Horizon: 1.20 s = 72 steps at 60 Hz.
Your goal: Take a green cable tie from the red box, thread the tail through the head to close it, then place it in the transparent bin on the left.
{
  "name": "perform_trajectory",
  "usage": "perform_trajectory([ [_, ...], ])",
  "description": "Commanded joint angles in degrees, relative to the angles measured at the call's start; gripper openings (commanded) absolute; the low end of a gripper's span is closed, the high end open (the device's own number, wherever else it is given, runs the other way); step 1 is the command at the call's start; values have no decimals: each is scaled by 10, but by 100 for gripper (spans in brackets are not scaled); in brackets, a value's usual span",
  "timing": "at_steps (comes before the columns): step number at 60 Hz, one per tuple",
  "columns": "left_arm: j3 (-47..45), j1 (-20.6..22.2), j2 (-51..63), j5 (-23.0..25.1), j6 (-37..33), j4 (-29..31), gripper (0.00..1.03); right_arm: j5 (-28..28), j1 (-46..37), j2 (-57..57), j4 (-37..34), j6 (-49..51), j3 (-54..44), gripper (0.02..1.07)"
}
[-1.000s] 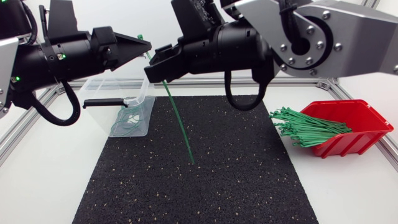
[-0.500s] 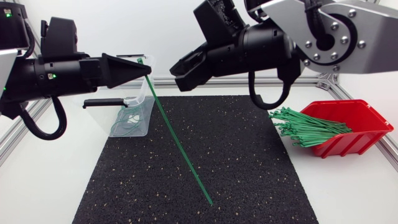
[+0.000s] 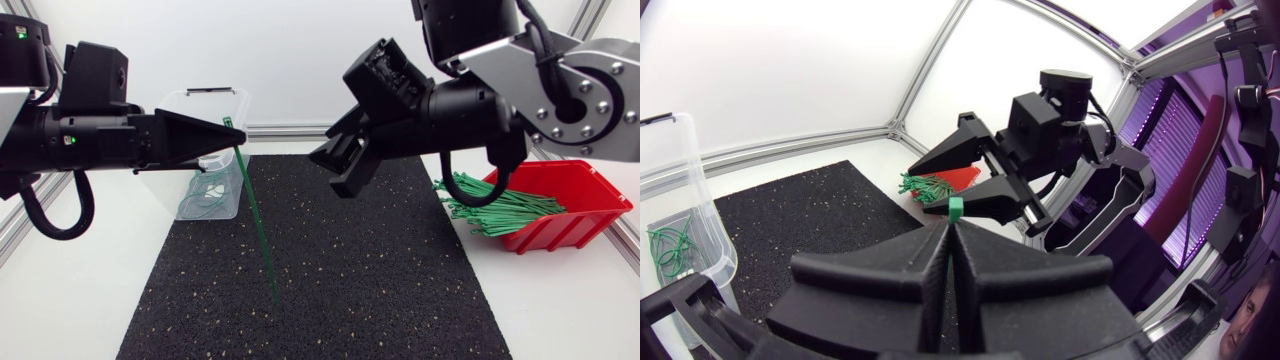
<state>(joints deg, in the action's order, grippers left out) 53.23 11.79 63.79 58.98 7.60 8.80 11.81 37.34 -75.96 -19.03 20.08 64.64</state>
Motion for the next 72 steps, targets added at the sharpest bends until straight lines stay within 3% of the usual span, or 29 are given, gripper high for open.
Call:
perform_trajectory([
  [1, -1, 1, -2, 23, -21, 3, 4, -7, -3, 18, -7, 29, -31, 79],
  [21, -8, -1, -11, 68, -79, 27, 4, -6, -13, 12, -67, 66, -51, 89],
  [40, -19, 2, -11, 68, -137, 10, 4, 89, -76, -14, -111, 18, -41, 89],
  [55, -70, 43, -56, -40, -171, -77, 4, 95, -77, -78, -167, -36, 4, 89],
  [72, -97, 125, -109, -167, -248, -86, 4, 125, -89, -152, -232, -91, 72, 89],
])
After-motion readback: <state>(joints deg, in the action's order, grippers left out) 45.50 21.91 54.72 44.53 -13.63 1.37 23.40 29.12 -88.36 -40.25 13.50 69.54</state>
